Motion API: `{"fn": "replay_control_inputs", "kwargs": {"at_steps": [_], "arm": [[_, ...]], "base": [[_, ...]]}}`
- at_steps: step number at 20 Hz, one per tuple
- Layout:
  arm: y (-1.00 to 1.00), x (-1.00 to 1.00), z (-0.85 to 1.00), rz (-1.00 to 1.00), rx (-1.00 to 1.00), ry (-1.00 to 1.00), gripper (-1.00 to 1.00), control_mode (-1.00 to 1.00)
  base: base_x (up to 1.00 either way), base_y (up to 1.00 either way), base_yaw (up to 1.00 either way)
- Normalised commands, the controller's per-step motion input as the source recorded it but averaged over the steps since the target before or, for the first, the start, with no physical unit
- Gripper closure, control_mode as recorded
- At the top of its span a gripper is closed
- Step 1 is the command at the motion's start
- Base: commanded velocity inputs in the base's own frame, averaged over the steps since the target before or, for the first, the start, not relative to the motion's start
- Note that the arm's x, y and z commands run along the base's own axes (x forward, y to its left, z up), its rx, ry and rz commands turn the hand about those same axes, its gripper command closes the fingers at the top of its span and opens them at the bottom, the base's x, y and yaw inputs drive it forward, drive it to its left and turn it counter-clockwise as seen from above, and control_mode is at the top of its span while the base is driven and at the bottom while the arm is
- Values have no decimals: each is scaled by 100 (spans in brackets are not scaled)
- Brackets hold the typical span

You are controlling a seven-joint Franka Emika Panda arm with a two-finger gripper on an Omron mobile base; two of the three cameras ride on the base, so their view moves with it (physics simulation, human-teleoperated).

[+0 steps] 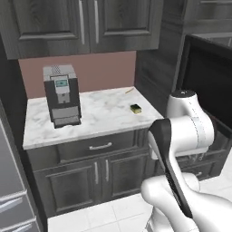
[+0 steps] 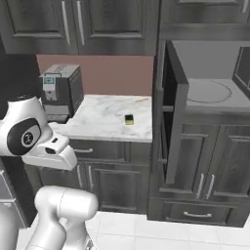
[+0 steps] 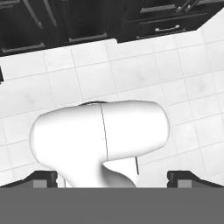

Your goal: Place the sponge inside the microwave to prepare for sanitizing.

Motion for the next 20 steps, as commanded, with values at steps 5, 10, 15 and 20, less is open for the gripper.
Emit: {"fn": "replay_control_inputs", "kwargs": {"at_steps": [5, 10, 15, 20], "arm": [[0, 0, 0, 0, 0, 0, -100, 100], [0, 0, 0, 0, 0, 0, -100, 100], [0, 0, 0, 0, 0, 0, -100, 100], [0, 0, 0, 0, 0, 0, -100, 100]], "base": [[79, 8, 0], [73, 11, 0], [60, 0, 0], [58, 0, 0]]}}
